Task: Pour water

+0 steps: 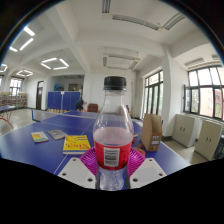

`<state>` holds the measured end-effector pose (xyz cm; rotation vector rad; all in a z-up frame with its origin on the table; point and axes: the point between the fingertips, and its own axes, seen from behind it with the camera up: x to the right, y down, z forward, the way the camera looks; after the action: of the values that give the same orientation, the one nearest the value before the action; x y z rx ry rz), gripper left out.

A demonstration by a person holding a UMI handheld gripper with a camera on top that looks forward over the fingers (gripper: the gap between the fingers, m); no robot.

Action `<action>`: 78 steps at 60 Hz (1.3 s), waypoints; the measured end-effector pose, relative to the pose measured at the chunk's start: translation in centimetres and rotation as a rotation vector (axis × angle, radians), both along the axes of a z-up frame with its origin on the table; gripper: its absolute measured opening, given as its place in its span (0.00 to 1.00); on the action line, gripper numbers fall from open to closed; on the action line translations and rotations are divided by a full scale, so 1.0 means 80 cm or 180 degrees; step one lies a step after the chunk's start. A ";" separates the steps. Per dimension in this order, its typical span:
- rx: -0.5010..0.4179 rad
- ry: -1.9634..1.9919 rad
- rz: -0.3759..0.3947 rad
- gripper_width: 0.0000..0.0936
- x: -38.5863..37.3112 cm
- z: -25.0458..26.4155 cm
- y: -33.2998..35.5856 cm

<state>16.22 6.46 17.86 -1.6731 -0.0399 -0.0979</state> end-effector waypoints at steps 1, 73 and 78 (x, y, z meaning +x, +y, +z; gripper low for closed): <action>-0.0058 -0.0016 -0.0001 0.35 0.001 0.007 -0.008; -0.1291 0.0242 -0.0658 0.91 -0.049 0.039 -0.353; -0.1304 0.0222 -0.0706 0.91 -0.069 0.056 -0.416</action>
<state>10.68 -26.84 22.34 -2.0856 0.1907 -0.2095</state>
